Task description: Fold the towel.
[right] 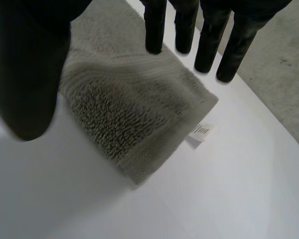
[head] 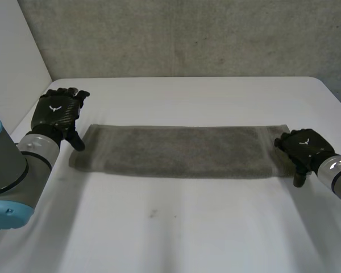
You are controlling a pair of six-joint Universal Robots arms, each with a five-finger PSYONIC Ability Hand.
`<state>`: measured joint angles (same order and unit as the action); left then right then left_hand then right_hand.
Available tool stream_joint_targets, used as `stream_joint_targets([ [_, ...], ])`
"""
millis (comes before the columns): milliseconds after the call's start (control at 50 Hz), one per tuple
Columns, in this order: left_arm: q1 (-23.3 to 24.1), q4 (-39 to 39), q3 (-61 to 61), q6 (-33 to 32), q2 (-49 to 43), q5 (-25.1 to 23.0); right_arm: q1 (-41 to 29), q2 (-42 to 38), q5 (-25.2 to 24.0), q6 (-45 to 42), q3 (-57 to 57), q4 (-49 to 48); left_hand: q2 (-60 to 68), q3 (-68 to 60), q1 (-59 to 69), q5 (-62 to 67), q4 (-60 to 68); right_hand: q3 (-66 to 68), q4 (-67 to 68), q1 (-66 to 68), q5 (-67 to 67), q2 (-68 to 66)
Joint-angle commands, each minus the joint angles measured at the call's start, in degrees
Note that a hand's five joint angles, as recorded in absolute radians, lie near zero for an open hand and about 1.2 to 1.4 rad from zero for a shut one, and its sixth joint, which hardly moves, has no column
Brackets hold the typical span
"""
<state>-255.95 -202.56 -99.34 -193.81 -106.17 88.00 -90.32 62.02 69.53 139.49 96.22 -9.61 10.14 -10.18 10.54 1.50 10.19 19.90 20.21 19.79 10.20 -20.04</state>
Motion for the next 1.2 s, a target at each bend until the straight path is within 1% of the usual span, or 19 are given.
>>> stream_joint_targets([
  [20, 0.10, 0.06, 0.29, 0.01, -0.18, -0.03, 0.06, -3.75, -0.27, -0.36, -1.91, -1.37, 0.92, -0.87, 0.52, -0.45, 0.86, 14.70, 14.39, 14.81, 14.40, -14.56],
  [100, 0.01, 0.06, 0.29, 0.01, -0.18, -0.03, 0.15, -4.54, -0.18, -0.45, -2.97, -1.55, 0.92, -0.87, 0.52, -0.45, 0.86, 34.54, 34.23, 34.65, 34.24, -34.40],
  [180, 0.01, 0.06, 0.29, 0.01, -0.18, -0.03, 0.15, -5.42, -0.01, -0.45, -4.11, -1.46, 0.75, -0.71, 0.35, -0.61, 0.69, 45.19, 44.88, 45.30, 44.89, -45.05],
  [200, 0.01, 0.06, 0.29, 0.01, -0.18, -0.03, 0.23, -5.86, 0.17, -0.36, -4.81, -1.37, 0.75, -0.71, 0.35, -0.61, 0.69, 59.68, 59.37, 59.79, 59.38, -59.54],
  [340, 0.10, 0.06, 0.20, 0.01, -0.18, -0.03, 3.66, -5.25, 1.31, -1.06, -5.87, -0.93, 0.75, -0.71, 0.35, -0.61, 0.69, 60.10, 59.79, 60.21, 59.80, -59.96],
  [540, 0.02, 0.06, 0.11, 0.01, 0.09, -0.03, 16.13, -3.84, 2.71, -13.88, -9.72, 2.39, 0.75, -0.71, 0.35, -0.61, 0.69, 60.10, 59.79, 60.21, 59.80, -59.96],
  [660, 0.01, 0.14, -0.15, 0.01, 0.35, -0.03, 16.32, -3.14, 5.53, -15.48, -15.19, 6.63, 0.75, -0.71, 0.35, -0.61, 0.69, 60.10, 59.79, 60.21, 59.80, -59.96],
  [720, -0.07, 0.14, -0.59, 0.01, 1.32, -0.03, 11.66, -1.29, 6.41, -13.63, -18.44, 8.38, 0.58, -0.54, 0.18, -0.78, 0.52, 60.10, 59.79, 60.21, 59.80, -59.96],
  [760, -0.07, 0.14, -0.59, 0.01, 2.10, -0.03, 2.39, 0.46, 6.85, -9.52, -22.20, 8.38, 0.58, -0.54, 0.18, -0.78, 0.52, 60.10, 59.79, 60.21, 59.80, -59.96],
  [820, -0.07, 0.14, -0.59, 0.01, 2.46, -0.03, -2.23, 0.47, 7.38, -7.30, -24.33, 8.30, 0.58, -0.54, 0.18, -0.78, 0.52, 60.10, 59.79, 60.21, 59.80, -59.96],
  [860, 0.01, 0.14, -0.59, 0.01, 3.07, -0.03, -11.58, -0.23, 8.95, -4.68, -27.39, 8.12, 0.41, -0.37, 0.01, -0.95, 0.36, 60.10, 59.79, 60.21, 59.80, -59.96],
  [880, 0.01, 0.14, -0.59, 0.01, 3.08, -0.03, -11.63, -0.24, 8.96, -4.67, -27.40, 8.12, 0.41, -0.37, 0.01, -0.95, 0.36, 60.10, 59.79, 60.21, 59.80, -59.96],
  [920, 0.28, 0.14, -0.59, 0.10, 3.42, -0.02, -22.56, -2.59, 10.45, -5.01, -30.20, 7.77, 0.41, -0.37, 0.01, -0.95, 0.36, 60.10, 59.79, 60.21, 59.80, -59.96],
  [940, 0.28, 0.14, -0.59, 0.10, 3.43, -0.03, -22.62, -2.61, 10.45, -5.02, -30.22, 7.77, 0.41, -0.37, 0.01, -0.95, 0.36, 60.10, 59.79, 60.21, 59.80, -59.96],
  [960, 0.36, 0.14, -0.59, 0.10, 3.51, 0.06, -28.01, -4.70, 10.54, -5.19, -31.61, 7.16, 0.41, -0.37, 0.01, -0.95, 0.36, 60.10, 59.79, 60.21, 59.80, -59.96],
  [980, 0.54, 0.14, -0.68, 0.10, 3.51, 0.06, -28.07, -4.72, 10.54, -5.19, -31.62, 7.15, 0.41, -0.37, 0.01, -0.95, 0.36, 60.10, 59.79, 60.21, 59.80, -59.96],
  [1020, 0.63, 0.14, -0.77, 0.10, 3.51, 0.06, -36.12, -8.48, 10.63, -5.28, -33.11, 6.10, 0.41, -0.37, 0.01, -0.95, 0.36, 60.10, 59.79, 60.21, 59.80, -59.96],
  [1140, 0.72, 0.06, -1.21, 0.01, 3.51, 0.06, -45.19, -15.77, 10.37, -7.91, -33.12, 5.92, 0.41, -0.37, 0.01, -0.95, 0.36, 60.10, 59.79, 60.21, 59.80, -59.96],
  [1200, 0.72, 0.06, -1.30, 0.01, 3.51, 0.06, -46.44, -17.38, 10.37, -9.50, -33.12, 5.83, 0.41, -0.37, 0.01, -0.95, 0.36, 60.10, 59.79, 60.21, 59.80, -59.96],
])
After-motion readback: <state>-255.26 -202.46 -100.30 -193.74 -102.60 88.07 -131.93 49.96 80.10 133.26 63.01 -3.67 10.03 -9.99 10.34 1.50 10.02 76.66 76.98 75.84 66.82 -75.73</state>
